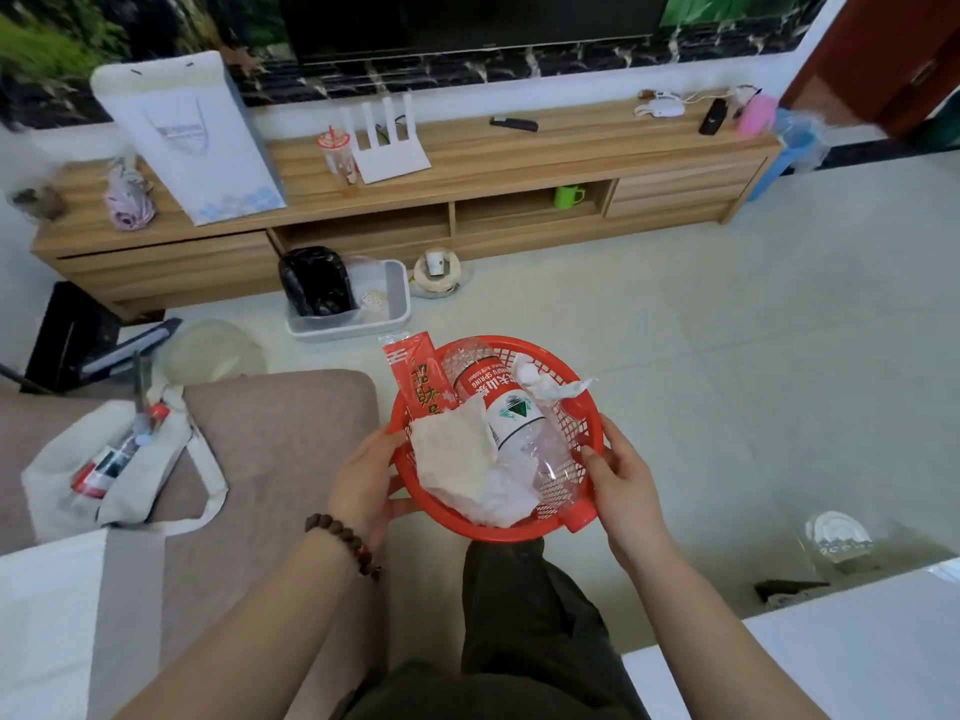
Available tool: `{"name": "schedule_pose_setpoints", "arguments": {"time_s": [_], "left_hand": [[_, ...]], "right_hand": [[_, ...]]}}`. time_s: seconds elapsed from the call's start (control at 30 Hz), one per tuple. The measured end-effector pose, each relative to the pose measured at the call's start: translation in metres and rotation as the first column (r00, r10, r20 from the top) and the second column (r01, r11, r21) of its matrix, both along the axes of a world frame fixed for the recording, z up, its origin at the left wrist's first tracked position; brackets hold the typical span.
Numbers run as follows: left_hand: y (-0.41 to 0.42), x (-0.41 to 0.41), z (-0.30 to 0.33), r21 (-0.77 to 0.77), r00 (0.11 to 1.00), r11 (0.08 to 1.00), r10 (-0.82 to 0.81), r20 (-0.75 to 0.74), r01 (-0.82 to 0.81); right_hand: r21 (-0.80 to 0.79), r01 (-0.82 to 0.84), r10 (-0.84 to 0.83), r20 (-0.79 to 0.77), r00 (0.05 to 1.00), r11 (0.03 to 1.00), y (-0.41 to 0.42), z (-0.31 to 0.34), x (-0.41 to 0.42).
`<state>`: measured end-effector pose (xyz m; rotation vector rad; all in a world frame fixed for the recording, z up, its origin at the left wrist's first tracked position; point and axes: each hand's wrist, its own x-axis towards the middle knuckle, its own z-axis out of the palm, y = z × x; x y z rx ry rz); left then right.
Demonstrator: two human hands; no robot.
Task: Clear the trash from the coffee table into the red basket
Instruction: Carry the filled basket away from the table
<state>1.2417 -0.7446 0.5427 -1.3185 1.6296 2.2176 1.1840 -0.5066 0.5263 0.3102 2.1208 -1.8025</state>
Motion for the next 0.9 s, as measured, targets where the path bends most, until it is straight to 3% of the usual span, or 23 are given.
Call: {"name": "schedule_pose_setpoints", "arguments": {"time_s": [0.47, 0.9], "left_hand": [[0.048, -0.264, -0.018, -0.044, 0.994, 0.993, -0.104, 0.042, 0.106], [0.055, -0.43, -0.05, 0.011, 0.998, 1.0, -0.004, 0.057, 0.003]], "right_hand": [[0.092, 0.018, -0.014, -0.045, 0.999, 0.996, 0.049, 0.01, -0.241], [0.13, -0.072, 0.073, -0.002, 0.997, 0.989, 0.054, -0.016, -0.428]]}}
